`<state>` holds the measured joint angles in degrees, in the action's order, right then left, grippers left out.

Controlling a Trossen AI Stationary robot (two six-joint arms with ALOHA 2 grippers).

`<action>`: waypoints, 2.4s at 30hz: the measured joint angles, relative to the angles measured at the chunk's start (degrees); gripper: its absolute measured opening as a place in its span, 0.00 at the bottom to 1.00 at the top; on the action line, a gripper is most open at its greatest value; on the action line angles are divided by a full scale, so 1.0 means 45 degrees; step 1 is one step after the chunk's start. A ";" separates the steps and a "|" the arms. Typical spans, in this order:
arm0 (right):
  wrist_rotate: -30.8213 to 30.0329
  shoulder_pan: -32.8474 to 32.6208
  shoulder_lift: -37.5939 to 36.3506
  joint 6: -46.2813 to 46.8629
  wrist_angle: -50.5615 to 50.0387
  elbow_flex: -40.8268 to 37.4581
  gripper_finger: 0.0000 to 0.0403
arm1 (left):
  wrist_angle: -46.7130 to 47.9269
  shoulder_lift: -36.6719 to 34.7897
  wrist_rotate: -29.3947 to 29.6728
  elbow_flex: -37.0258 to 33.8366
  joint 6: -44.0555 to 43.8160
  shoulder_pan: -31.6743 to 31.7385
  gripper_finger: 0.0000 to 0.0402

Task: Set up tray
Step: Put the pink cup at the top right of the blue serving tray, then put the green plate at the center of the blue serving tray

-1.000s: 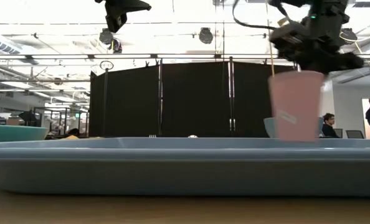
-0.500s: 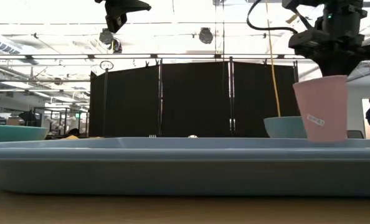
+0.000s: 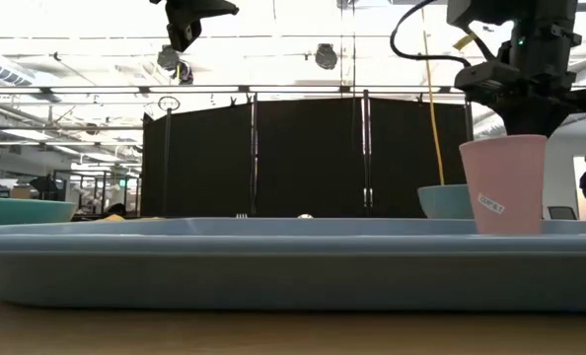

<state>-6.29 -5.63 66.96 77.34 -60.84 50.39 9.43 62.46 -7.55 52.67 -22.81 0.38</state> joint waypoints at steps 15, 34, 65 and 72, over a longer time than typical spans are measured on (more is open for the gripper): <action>0.0141 -0.0019 0.0029 0.0275 0.0378 -0.0141 0.15 | 0.0000 0.0000 0.0000 -0.0001 0.0005 0.0000 0.38; 0.0114 -0.0019 -0.0762 0.0335 0.1082 -0.0127 0.37 | 0.0000 0.0000 0.0000 -0.0001 0.0049 0.0000 0.38; -0.2275 -0.0019 -0.4330 0.0040 0.4793 -0.0117 0.36 | 0.1672 -0.0005 -0.0011 -0.0001 -0.0092 -0.0019 0.38; -0.3252 -0.0014 -0.4255 -0.1948 0.8656 -0.0117 0.36 | 0.4773 -0.0005 -0.0469 -0.0005 -0.1198 -0.0019 0.38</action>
<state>-20.92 -5.69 47.81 68.58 -21.89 49.87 30.91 62.43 -9.66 52.64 -28.20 0.30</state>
